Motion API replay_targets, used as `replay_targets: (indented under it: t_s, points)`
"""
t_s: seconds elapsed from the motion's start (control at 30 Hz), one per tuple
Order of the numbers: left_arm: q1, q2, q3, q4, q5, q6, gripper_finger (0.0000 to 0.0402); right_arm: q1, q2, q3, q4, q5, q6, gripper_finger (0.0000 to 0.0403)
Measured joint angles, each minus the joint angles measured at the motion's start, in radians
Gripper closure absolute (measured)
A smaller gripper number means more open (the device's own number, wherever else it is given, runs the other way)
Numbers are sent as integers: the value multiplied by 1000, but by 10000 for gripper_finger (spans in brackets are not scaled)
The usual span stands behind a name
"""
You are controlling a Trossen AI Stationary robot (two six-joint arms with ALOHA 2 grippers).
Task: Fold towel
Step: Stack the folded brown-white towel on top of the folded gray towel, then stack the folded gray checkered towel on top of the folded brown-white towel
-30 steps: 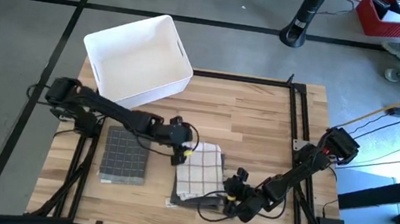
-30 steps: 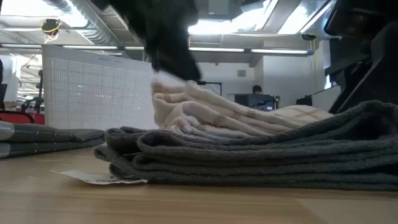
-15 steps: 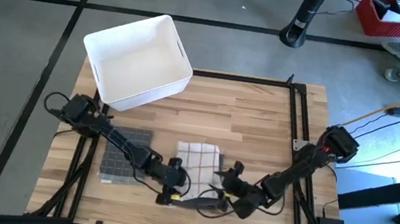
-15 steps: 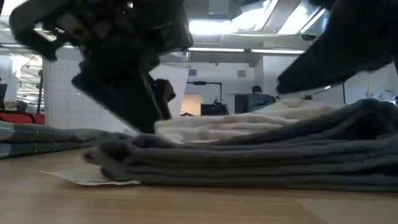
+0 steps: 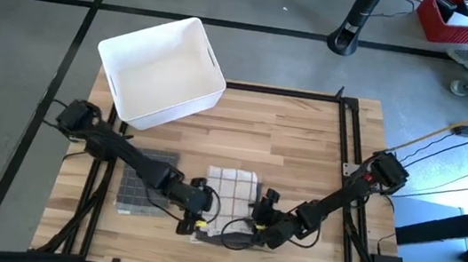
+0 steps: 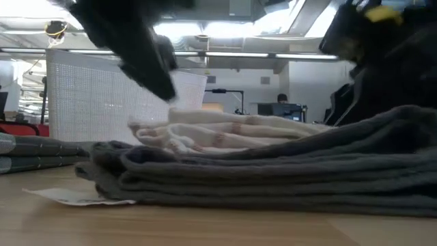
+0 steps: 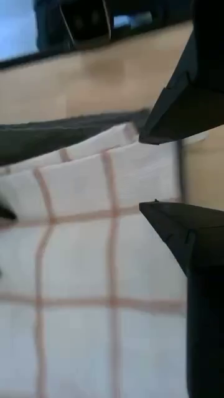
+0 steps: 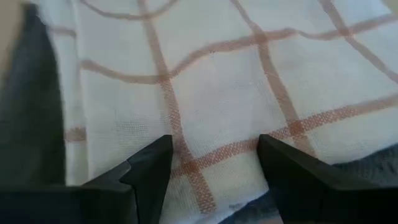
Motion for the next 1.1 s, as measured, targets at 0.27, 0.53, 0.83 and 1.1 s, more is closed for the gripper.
replay_targets:
  t_s: [0.27, 0.53, 0.83, 1.1]
  points:
    - [-144, -151, 0, -307, -82, -237, 247, 9, -147, 21, -31, -87, -16, 162]
    - [-360, -145, -39, -515, -233, -529, 247, 83, -134, 20, -21, -66, 114, 162]
    - [-488, -146, -113, -561, -378, -683, 247, 148, -121, 21, 11, 64, 177, 162]
    - [-481, -146, -248, -382, -305, -637, 247, 144, -87, 20, 14, 65, 177, 162]
